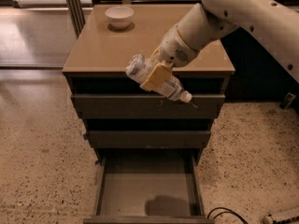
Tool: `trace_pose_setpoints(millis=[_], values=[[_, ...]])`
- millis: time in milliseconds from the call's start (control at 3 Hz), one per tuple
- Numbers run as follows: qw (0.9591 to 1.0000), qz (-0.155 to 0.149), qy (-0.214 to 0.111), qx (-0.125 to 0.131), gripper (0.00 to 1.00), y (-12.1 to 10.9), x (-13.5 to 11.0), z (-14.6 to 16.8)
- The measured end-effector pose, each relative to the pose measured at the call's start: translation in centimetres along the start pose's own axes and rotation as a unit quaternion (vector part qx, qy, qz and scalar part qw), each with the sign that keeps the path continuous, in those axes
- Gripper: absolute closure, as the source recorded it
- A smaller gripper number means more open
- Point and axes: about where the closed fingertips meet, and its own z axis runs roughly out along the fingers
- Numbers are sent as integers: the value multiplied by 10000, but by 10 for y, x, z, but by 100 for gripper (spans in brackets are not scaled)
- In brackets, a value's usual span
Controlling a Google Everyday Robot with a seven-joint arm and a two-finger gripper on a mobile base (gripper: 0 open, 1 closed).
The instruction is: Place blue plastic bottle into bottom drawer
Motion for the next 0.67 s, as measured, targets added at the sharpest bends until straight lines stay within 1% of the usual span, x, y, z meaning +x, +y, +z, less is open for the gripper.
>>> trace_pose_setpoints(millis=[333,667], values=[[9999,17,104,-94,100,18,21,40],[9995,187,140,-219,100,35,47,74]])
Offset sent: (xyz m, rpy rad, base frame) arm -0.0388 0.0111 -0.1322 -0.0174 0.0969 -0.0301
